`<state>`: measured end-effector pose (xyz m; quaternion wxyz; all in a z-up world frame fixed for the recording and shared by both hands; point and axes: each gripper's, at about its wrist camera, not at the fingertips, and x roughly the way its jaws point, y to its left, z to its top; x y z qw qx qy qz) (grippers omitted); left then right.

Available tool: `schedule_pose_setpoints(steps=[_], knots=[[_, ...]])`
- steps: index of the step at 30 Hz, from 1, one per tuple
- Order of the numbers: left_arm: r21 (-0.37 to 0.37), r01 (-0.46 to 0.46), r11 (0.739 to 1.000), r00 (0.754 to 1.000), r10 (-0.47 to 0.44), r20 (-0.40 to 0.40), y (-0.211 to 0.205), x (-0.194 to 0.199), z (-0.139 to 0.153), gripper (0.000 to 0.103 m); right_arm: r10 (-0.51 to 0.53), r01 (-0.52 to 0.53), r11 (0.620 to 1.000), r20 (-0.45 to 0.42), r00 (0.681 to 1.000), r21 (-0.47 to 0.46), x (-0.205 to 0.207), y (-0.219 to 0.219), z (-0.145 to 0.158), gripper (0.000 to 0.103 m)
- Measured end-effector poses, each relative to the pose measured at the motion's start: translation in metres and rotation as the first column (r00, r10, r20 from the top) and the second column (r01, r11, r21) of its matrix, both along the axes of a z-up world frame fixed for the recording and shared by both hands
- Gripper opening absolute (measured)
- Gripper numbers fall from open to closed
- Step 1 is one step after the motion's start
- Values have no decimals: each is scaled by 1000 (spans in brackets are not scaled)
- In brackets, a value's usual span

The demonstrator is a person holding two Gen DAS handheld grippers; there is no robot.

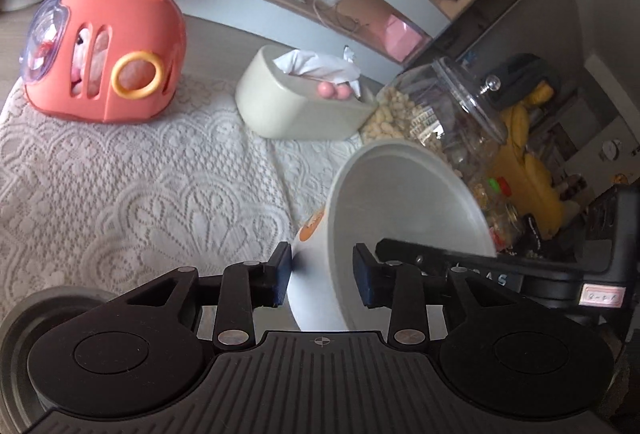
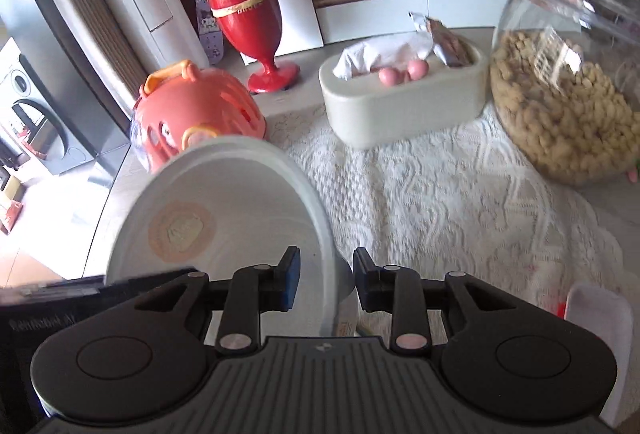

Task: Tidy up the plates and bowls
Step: 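Carry the white printed bowl over and lower it into the blue bowl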

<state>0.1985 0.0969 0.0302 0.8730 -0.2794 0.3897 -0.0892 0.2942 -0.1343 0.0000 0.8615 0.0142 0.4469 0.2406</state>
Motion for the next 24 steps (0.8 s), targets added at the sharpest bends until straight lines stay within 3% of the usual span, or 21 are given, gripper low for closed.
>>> schedule_pose_setpoints(steps=[4, 7, 10, 13, 16, 20, 24], knots=[[61, -31, 998, 998, 34, -59, -7, -14, -20, 36, 39, -38, 999, -74, 996, 21, -16, -13, -38, 30], [46, -67, 997, 987, 73, -141, -7, -19, -42, 33, 22, -22, 999, 0, 1000, -30, -27, -17, -56, 30], [79, -90, 993, 986, 100, -135, -10, -30, -40, 33, 15, -10, 999, 94, 995, -51, -38, -22, -62, 33], [181, -115, 977, 985, 135, -107, -15, -31, -30, 33, 10, -9, 1000, 115, 993, -3, -40, -30, -67, 42], [273, -105, 956, 977, 151, -151, -20, -18, -38, 33, 4, -5, 1000, 128, 992, 11, -45, -34, -78, 48], [225, -61, 973, 969, 112, -222, -21, -1, -62, 33, 35, -36, 997, 13, 999, 68, -44, -41, -102, 52], [166, -39, 985, 954, 87, -288, -23, 11, -87, 34, 45, -15, 978, -142, 989, 208, -31, -53, -125, 53]])
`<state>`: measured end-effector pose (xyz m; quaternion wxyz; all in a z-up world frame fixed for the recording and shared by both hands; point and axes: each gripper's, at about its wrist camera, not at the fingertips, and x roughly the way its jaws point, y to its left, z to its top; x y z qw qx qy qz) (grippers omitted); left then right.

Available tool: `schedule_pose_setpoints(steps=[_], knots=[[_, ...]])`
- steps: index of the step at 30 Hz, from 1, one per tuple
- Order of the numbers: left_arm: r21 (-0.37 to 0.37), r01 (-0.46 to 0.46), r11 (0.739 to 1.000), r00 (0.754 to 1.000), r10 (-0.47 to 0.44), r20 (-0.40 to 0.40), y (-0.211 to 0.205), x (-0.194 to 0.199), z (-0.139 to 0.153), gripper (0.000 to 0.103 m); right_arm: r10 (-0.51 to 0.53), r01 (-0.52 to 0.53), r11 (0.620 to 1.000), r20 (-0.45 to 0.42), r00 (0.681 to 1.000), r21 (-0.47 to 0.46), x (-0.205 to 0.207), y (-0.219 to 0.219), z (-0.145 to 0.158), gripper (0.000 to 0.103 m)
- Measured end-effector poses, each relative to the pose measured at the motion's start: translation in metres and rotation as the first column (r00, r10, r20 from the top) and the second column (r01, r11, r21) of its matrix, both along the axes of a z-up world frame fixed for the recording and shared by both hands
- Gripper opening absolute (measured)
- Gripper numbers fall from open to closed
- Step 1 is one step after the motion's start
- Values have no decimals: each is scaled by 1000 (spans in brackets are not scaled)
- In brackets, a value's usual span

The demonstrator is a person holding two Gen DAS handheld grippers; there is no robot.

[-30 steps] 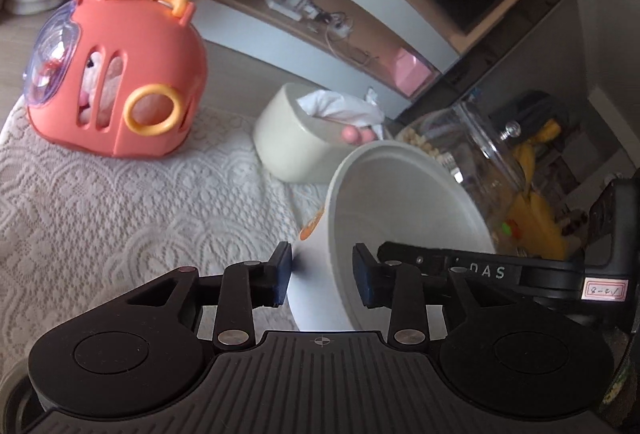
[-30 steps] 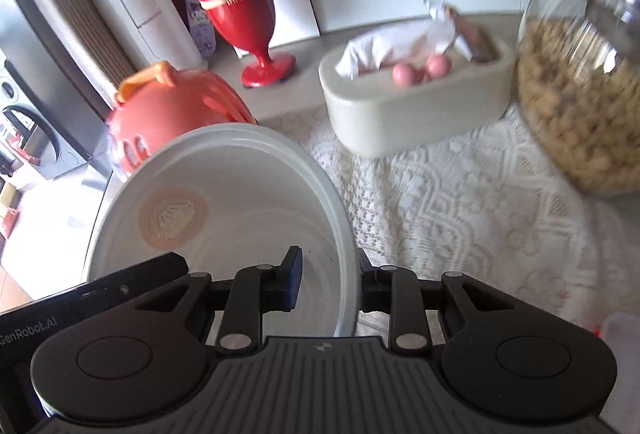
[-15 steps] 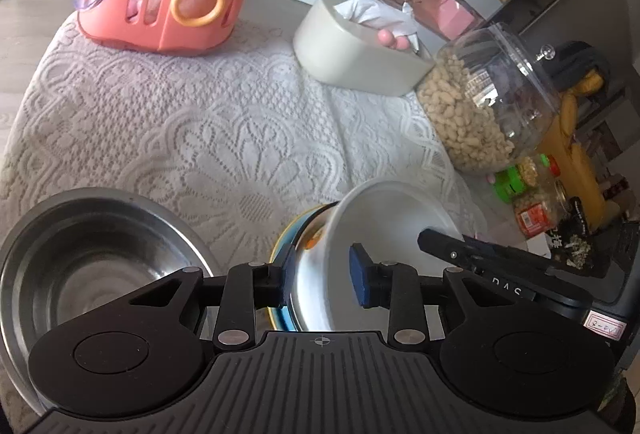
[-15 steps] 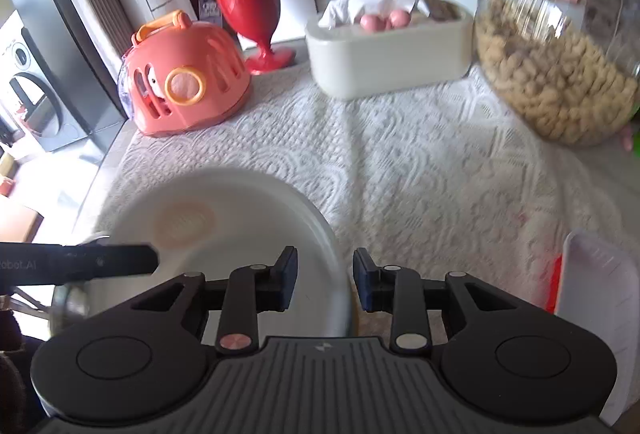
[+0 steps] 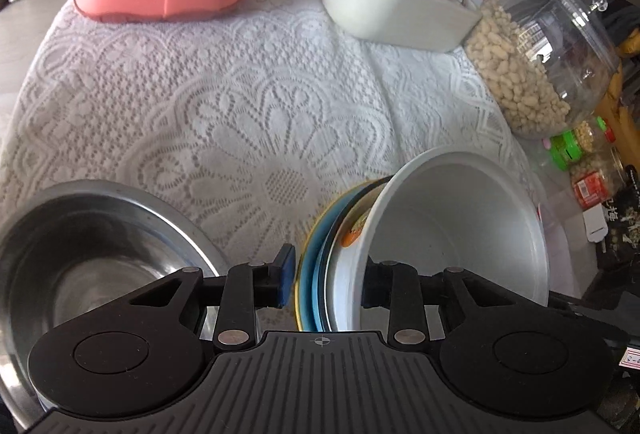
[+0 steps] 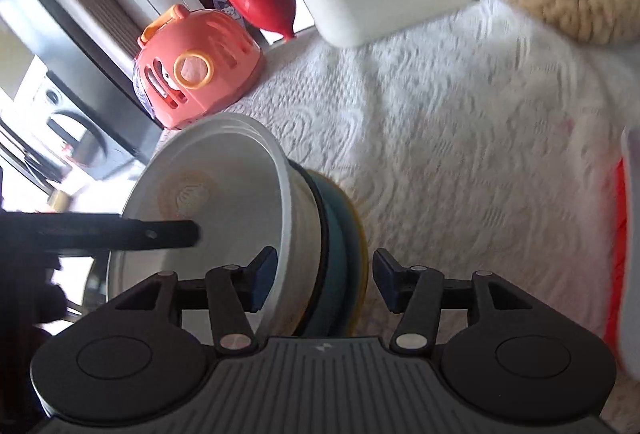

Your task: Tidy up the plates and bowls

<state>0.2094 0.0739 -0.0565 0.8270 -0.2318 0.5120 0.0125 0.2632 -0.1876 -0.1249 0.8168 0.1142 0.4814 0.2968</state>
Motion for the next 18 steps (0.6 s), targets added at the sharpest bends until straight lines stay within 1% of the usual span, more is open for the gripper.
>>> schedule_pose_setpoints(steps=[1, 2, 3, 7, 8, 10, 13, 15, 18], knots=[[-10, 3, 1000, 1000, -3, -13, -1, 2, -5, 35, 9, -7, 999, -37, 999, 31, 3, -2, -5, 53], [-13, 2, 1000, 1000, -3, -20, -3, 2, -7, 35, 26, -21, 998, -75, 997, 67, 4, -2, -9, 58], [-16, -5, 1000, 1000, 5, -18, -2, 1, -7, 35, 37, -28, 996, -99, 994, 84, 5, -1, -13, 60], [-67, -39, 997, 999, 38, -13, 2, -2, -7, 36, 58, -49, 995, -108, 992, 88, 4, 5, -17, 65], [-71, -40, 997, 999, 39, -14, 2, -3, -7, 36, 63, -53, 994, -114, 991, 91, 4, 7, -18, 68], [-57, -28, 998, 999, 26, -30, 0, -2, -6, 37, 68, -57, 994, -125, 990, 94, 5, 11, -20, 71], [-46, -4, 999, 999, 1, -45, -5, -4, -1, 38, 58, -47, 995, -137, 989, 86, 5, 13, -17, 71], [-49, 10, 999, 999, -13, -52, -9, -9, 4, 42, 44, -30, 996, -158, 987, 90, 5, 9, -16, 71], [-50, 36, 998, 998, -39, -57, -17, -18, 12, 43, 43, -25, 995, -202, 978, 95, 0, 2, -12, 71]])
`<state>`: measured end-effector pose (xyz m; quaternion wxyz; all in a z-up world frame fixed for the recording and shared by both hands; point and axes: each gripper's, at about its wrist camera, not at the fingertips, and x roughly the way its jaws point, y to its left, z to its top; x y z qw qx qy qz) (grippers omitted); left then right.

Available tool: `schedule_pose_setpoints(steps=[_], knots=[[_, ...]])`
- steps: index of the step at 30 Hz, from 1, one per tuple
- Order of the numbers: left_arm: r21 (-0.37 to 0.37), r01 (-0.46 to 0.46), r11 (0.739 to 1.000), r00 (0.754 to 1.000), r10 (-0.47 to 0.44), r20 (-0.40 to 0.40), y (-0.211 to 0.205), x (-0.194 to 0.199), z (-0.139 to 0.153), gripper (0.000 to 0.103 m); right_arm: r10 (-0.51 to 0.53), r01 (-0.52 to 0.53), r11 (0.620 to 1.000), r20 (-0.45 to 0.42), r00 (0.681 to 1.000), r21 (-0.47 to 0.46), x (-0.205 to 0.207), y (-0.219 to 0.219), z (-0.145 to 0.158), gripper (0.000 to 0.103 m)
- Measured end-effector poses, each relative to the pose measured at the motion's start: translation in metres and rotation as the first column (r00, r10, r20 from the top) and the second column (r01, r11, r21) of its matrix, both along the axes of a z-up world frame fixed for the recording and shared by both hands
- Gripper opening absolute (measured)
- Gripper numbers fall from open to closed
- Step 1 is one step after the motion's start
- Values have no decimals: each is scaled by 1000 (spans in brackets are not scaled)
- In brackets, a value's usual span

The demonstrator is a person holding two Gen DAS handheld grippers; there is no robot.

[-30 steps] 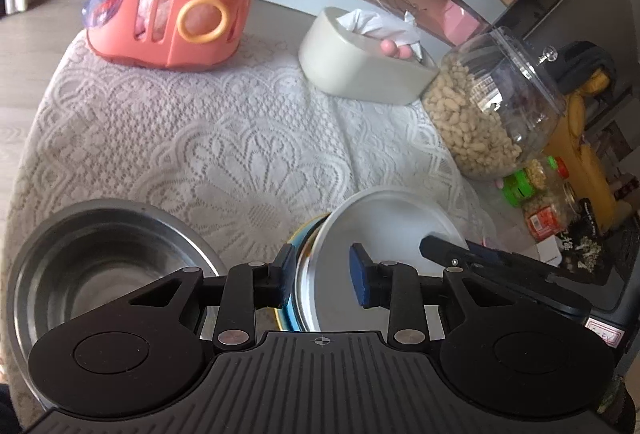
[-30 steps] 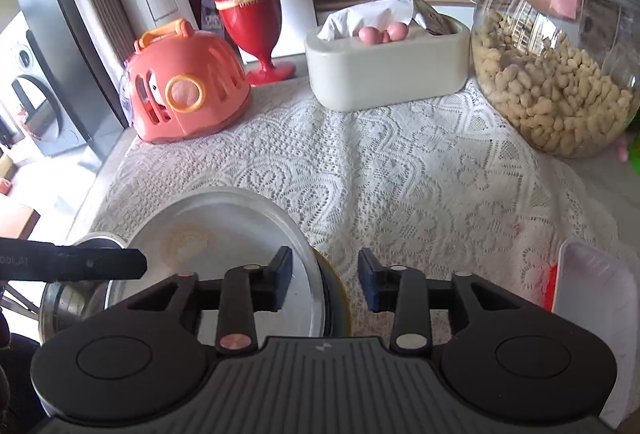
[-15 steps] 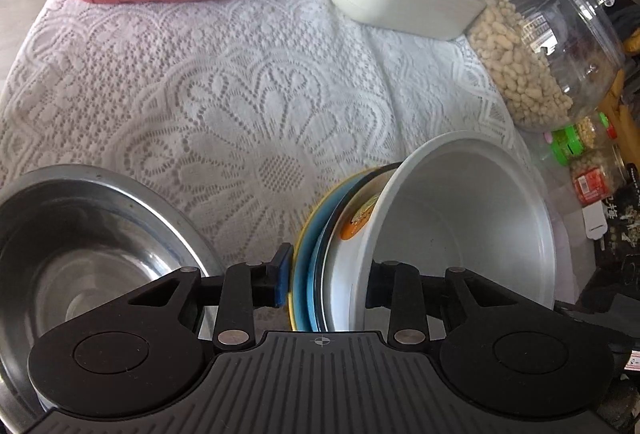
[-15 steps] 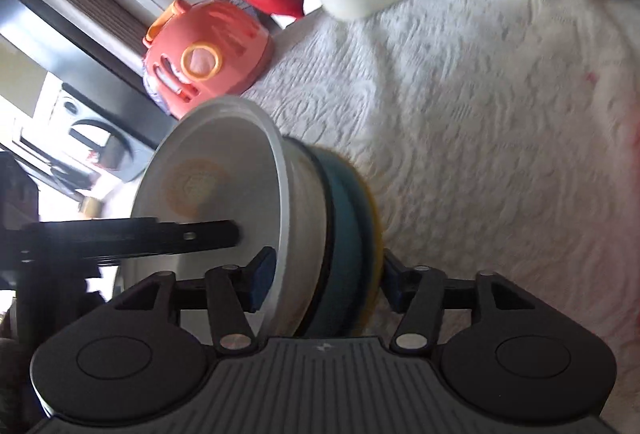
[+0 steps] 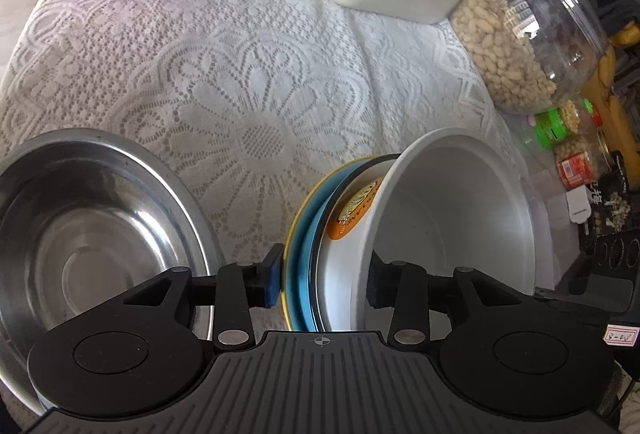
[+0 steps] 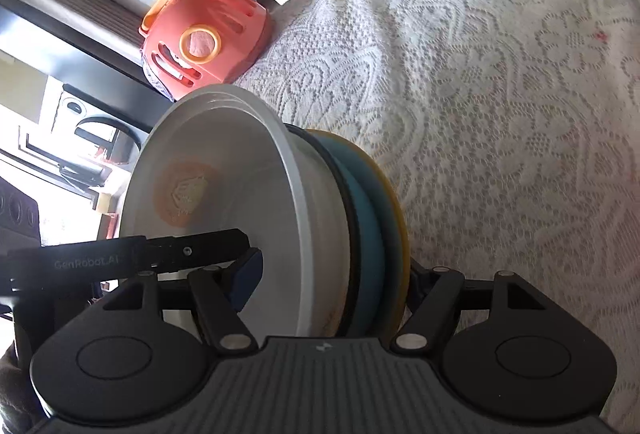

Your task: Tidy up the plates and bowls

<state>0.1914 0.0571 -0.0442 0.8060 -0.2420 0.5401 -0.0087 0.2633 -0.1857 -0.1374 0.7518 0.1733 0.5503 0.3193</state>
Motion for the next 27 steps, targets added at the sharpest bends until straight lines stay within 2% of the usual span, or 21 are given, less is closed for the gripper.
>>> schedule_pose_setpoints(steps=[3, 6, 8, 10, 18, 22, 27], knots=[[-6, 37, 999, 999, -37, -8, -8, -9, 3, 43, 39, -38, 999, 30, 999, -38, -17, -4, 10, 72], [-30, 50, 998, 997, -52, -61, -11, -11, -12, 44, 73, -71, 995, 35, 997, -65, -25, -8, 6, 72], [-39, 40, 998, 998, -42, -45, -8, -13, -15, 43, 49, -48, 997, 2, 999, -64, -21, -14, -7, 71], [-50, 38, 998, 999, -40, -30, -7, -15, -13, 43, 26, -25, 999, 8, 1000, -32, -19, -19, -8, 71], [-9, 45, 999, 999, -45, 8, -13, -21, -9, 45, 10, 1, 997, 125, 992, -82, -20, -13, 4, 72], [-4, 37, 999, 999, -37, 31, -14, -24, -10, 46, -20, 28, 997, 112, 993, -69, -19, -18, -2, 77], [-41, 27, 999, 997, -24, 77, -8, -32, -13, 49, -50, 54, 997, 66, 997, -59, -21, -26, -15, 78]])
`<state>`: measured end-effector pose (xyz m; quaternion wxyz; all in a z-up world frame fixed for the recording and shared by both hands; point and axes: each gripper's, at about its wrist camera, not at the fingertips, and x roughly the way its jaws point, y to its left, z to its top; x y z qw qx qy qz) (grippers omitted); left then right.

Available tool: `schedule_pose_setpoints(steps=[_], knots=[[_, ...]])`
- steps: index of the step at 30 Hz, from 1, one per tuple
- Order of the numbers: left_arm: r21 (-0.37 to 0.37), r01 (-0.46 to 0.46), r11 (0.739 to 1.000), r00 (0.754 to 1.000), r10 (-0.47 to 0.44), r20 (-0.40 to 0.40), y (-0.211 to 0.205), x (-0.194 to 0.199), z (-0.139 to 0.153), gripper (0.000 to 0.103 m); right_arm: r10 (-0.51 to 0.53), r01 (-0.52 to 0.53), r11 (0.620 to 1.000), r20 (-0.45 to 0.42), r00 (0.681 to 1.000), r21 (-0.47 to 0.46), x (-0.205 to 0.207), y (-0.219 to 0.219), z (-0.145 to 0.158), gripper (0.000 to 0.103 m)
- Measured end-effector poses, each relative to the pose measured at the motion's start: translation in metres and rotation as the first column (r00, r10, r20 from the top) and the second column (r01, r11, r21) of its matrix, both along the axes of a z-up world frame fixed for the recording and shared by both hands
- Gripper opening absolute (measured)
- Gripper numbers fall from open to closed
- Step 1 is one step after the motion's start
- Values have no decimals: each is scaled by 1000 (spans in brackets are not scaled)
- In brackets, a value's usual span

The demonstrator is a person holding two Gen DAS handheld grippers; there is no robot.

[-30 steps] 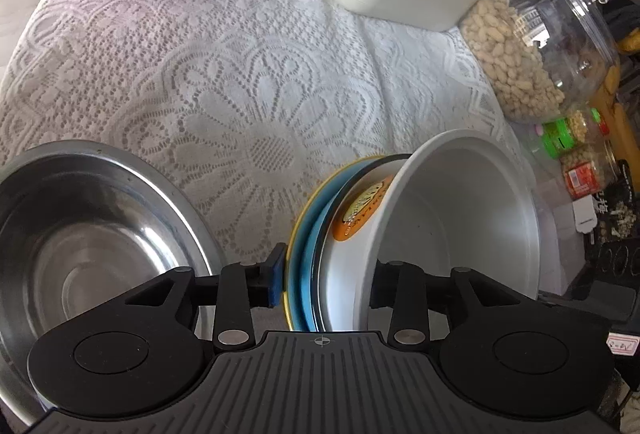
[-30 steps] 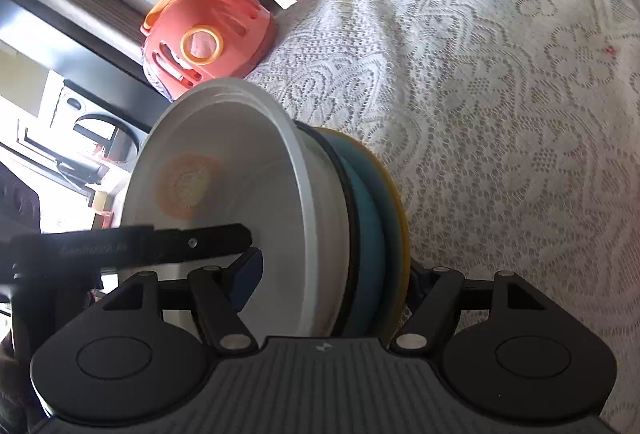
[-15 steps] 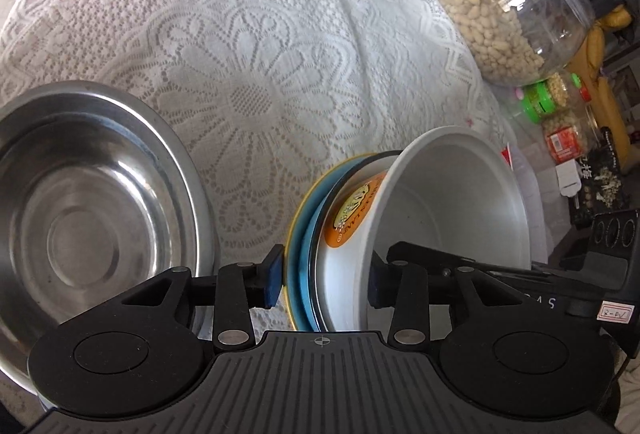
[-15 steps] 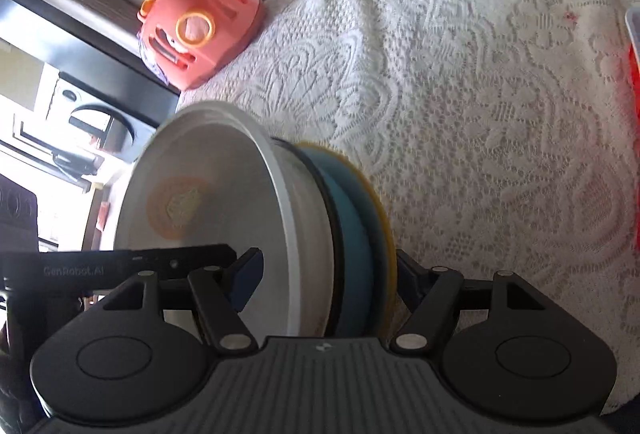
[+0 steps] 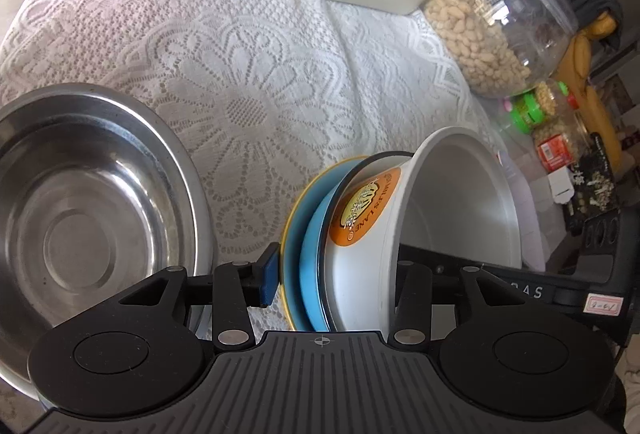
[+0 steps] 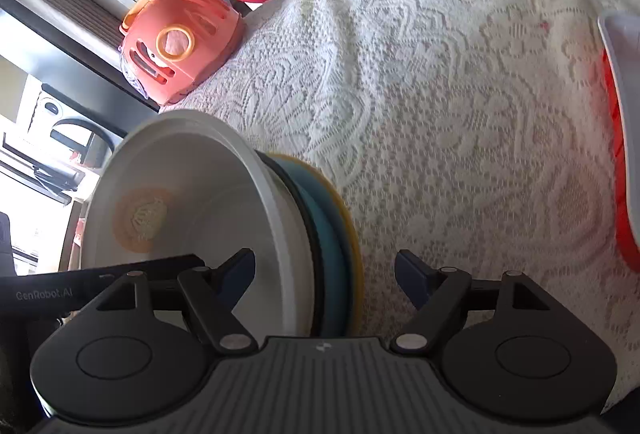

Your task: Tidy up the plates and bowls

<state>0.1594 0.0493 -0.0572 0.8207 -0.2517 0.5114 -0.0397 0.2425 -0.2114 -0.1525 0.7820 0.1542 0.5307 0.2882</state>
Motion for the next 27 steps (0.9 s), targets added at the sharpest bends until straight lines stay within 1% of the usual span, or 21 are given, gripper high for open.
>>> schedule_pose_setpoints(steps=[1, 3, 6, 8, 9, 11, 14, 16, 19, 20, 22, 24, 27], knots=[[-13, -3, 1000, 1000, 3, 5, 1, -1, 0, 50, -5, 5, 1000, -4, 1000, 2, -1, -1, -2, 78], [-13, -1, 1000, 1000, 1, 5, 1, 0, -1, 50, -14, 14, 999, -3, 1000, 41, -4, -5, -6, 83], [16, 14, 1000, 1000, -14, -1, -4, 2, 1, 49, -26, 29, 993, -28, 999, 114, -3, -10, -11, 84], [38, 20, 999, 1000, -20, -10, -7, 4, 2, 49, -41, 46, 987, -36, 999, 153, -2, -12, -14, 88], [50, 26, 998, 1000, -25, -18, -9, 5, 3, 49, -54, 60, 983, -43, 998, 174, -2, -14, -16, 90], [78, 42, 996, 998, -38, -44, -12, 10, 5, 47, -76, 89, 972, -67, 995, 219, -1, -18, -21, 99], [141, 75, 987, 994, -63, -91, -21, 17, 9, 44, -73, 94, 965, -92, 993, 245, 0, -21, -24, 99], [183, 89, 979, 992, -71, -102, -25, 19, 11, 42, -61, 80, 967, -86, 994, 242, 0, -21, -24, 99], [261, 102, 960, 993, -84, -78, -31, 18, 16, 36, -32, 46, 980, -71, 997, 195, -1, -15, -20, 100], [287, 105, 952, 994, -90, -67, -33, 17, 18, 33, -30, 40, 985, -62, 998, 166, -3, -14, -17, 100], [328, 119, 937, 993, -110, -46, -36, 15, 23, 33, -27, 29, 996, -22, 999, 82, -6, -8, -10, 100], [350, 126, 928, 992, -125, -27, -38, 12, 25, 32, 21, -20, 1000, 32, 999, -19, -7, 1, -1, 100], [339, 129, 932, 991, -130, -20, -35, 10, 26, 32, 55, -43, 994, 114, 992, -105, -10, 10, 10, 100]])
